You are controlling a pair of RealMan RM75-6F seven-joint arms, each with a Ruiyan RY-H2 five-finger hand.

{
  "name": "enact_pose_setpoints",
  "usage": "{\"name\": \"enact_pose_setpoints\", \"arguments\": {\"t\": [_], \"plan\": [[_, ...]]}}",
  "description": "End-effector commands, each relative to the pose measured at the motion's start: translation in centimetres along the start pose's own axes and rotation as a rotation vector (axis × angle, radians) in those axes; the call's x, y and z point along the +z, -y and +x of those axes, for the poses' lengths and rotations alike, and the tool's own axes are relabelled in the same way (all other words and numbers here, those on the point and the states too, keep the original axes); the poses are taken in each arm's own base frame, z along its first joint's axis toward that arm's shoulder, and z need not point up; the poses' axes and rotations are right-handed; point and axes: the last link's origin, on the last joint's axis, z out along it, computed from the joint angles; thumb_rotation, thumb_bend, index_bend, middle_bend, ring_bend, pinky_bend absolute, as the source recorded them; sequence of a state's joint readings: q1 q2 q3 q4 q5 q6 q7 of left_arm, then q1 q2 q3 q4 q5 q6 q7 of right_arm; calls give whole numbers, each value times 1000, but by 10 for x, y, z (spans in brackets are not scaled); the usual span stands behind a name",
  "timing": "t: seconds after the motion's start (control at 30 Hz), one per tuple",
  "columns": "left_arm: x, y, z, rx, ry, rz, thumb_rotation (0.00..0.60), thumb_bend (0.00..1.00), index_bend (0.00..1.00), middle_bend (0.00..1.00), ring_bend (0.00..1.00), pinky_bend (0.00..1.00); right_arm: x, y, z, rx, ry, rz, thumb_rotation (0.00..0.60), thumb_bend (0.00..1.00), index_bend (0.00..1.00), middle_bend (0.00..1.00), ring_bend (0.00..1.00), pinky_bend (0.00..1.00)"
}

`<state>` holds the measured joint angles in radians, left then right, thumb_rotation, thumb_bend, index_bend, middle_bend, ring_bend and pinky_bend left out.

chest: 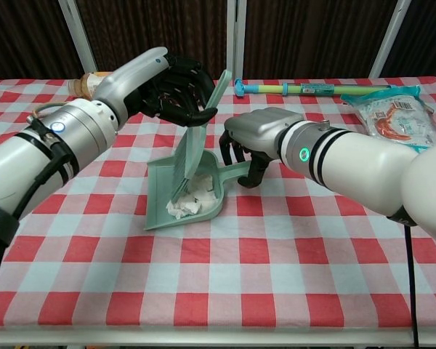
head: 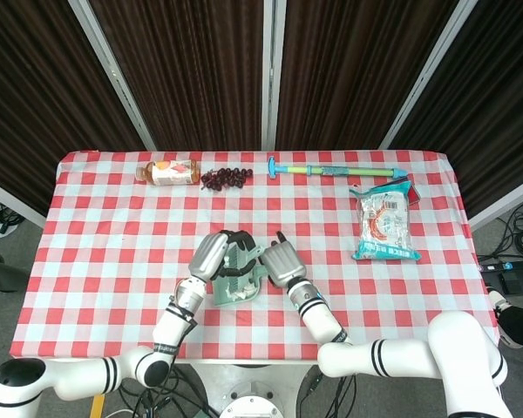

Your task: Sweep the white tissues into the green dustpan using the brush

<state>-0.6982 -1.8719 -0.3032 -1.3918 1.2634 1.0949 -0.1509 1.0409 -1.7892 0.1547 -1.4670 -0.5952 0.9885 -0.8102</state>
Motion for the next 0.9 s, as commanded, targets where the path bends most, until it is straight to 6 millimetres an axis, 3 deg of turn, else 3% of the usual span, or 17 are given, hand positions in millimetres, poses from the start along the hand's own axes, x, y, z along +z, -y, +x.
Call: {"name": "enact_pose_setpoints", "arguments": {"t": [0.03, 0.23, 0.33, 0.4, 0.57, 0.73, 0.9], "plan": [[-2, 0, 7, 10, -8, -8, 600, 440, 535, 551, 429, 368, 1, -1, -2, 23, -1, 0, 600, 330, 646, 553, 286, 77], [-10, -1, 24, 49, -20, -33, 600, 440, 536, 551, 429, 368, 1, -4, -3, 39, -6, 0, 600, 326, 591, 497, 260, 67], [-13, 0, 35, 78, -29, -40, 600, 440, 535, 551, 429, 368, 1, -5, -2, 44, -7, -2, 600, 256, 464, 428, 205, 55], [-14, 3, 44, 106, -40, -34, 600, 440, 535, 551, 429, 368, 1, -6, -2, 46, -5, 0, 600, 156, 349, 356, 149, 42], [-14, 27, 69, 257, -48, 30, 600, 441, 535, 551, 429, 367, -2, -9, -1, 55, -14, -2, 600, 31, 176, 244, 84, 22], [-13, 53, 85, 458, -8, 118, 600, 441, 535, 551, 429, 366, -5, -12, 5, 76, -31, 0, 600, 22, 151, 220, 76, 18], [-10, 69, 87, 625, 33, 181, 600, 443, 527, 550, 429, 361, -14, -23, 20, 80, -79, -6, 600, 22, 151, 220, 76, 15]]}}
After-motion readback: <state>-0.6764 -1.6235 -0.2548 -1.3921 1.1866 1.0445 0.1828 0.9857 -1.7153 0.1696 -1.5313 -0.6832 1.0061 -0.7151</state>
